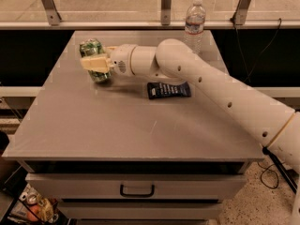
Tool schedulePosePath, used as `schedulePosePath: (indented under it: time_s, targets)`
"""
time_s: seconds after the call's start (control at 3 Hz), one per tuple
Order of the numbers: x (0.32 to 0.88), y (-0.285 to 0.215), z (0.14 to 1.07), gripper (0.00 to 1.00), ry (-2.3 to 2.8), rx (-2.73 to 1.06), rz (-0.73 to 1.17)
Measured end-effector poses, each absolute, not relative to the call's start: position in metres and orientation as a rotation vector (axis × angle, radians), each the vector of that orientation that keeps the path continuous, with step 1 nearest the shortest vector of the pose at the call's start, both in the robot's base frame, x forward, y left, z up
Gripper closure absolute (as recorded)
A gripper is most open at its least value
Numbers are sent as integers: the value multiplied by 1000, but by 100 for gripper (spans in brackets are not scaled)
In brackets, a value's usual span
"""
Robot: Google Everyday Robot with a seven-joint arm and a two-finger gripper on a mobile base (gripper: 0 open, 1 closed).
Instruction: Place green can upright
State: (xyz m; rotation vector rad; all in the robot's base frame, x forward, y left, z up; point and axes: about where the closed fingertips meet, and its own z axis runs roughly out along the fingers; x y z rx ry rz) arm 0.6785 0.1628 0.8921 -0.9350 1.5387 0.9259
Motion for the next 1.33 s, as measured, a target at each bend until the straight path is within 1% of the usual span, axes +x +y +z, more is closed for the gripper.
schedulePosePath:
  time_s: [0.33, 1.33]
  targets:
    - [676, 155, 882, 100, 1536, -883, 935]
    - [676, 154, 885, 100, 1536, -877, 937]
